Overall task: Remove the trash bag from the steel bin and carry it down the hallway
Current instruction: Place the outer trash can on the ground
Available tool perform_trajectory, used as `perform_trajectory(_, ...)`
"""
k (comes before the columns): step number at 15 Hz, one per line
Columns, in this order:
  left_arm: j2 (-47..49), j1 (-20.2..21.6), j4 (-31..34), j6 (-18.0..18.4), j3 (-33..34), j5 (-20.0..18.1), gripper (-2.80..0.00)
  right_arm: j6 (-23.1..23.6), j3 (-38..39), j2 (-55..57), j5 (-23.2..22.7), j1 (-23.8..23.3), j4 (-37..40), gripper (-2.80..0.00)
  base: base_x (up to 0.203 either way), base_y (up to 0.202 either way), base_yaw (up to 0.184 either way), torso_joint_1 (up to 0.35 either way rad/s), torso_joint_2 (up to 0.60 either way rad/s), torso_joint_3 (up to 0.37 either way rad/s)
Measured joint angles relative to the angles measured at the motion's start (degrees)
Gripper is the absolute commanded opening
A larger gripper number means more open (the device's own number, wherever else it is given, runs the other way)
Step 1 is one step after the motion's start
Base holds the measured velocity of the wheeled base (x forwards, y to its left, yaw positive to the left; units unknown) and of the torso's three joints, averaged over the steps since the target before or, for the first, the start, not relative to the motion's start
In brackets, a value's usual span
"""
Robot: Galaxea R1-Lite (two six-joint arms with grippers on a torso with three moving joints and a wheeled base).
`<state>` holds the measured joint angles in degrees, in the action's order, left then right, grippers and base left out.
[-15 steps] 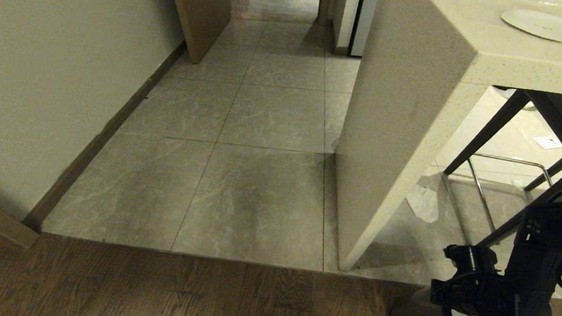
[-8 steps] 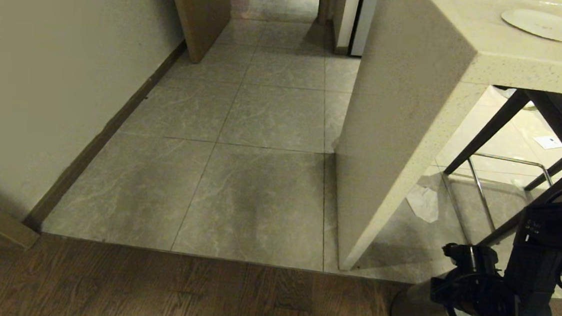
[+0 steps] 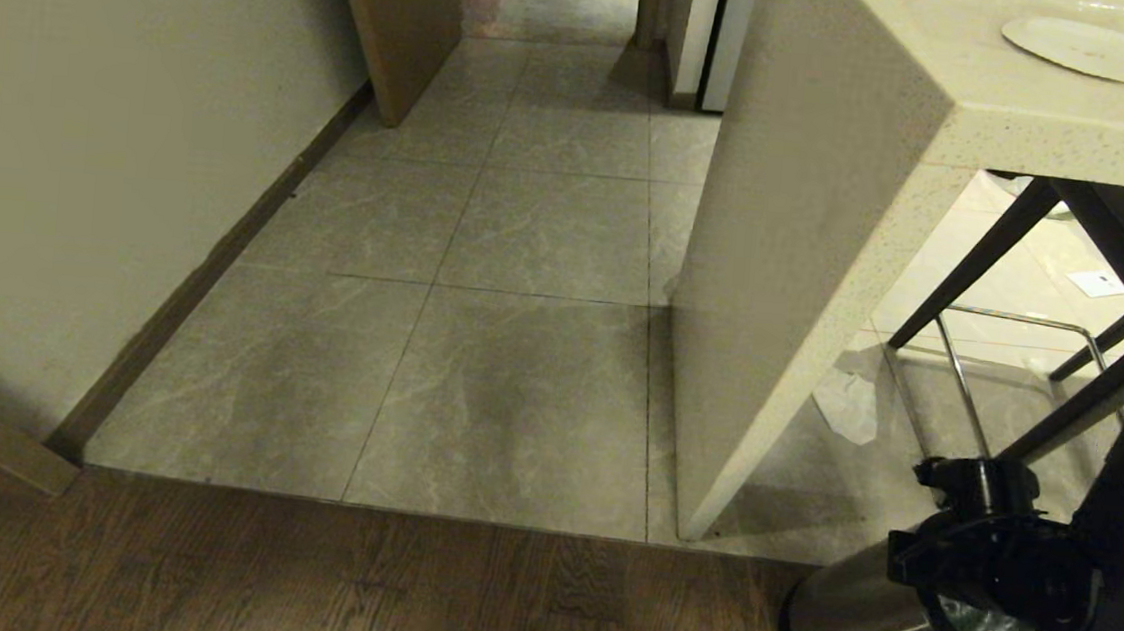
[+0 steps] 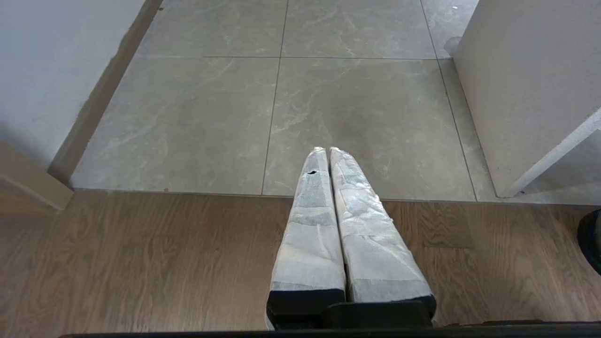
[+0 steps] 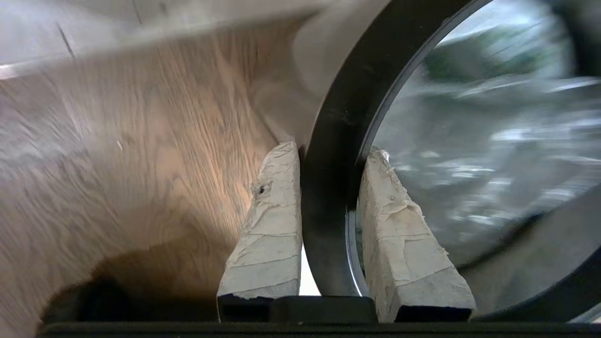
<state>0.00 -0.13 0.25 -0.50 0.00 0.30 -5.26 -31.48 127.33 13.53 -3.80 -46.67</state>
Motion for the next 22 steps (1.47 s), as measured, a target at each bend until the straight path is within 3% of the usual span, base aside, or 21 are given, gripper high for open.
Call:
perform_trajectory(6,0.0,0.0,0.0,0.0,0.0,0.0,-2.80,0.1,0.7,-11.4,0.3,-1.2,9.5,-2.80,0.000,0.000,0.000,0.000,0.00,0.000)
perform_trajectory(12,0.0,0.0,0.0,0.0,0.0,0.0,-2.80,0.4,0.8,-15.7,0.2,-1.5,11.8,-2.80,0.000,0.000,0.000,0.000,0.00,0.000)
perform_trajectory(22,0.0,0.0,0.0,0.0,0.0,0.0,-2.80,2.5,-0.6,-44.3,-2.6,-1.3,33.1,-2.80,0.000,0.000,0.000,0.000,0.00,0.000)
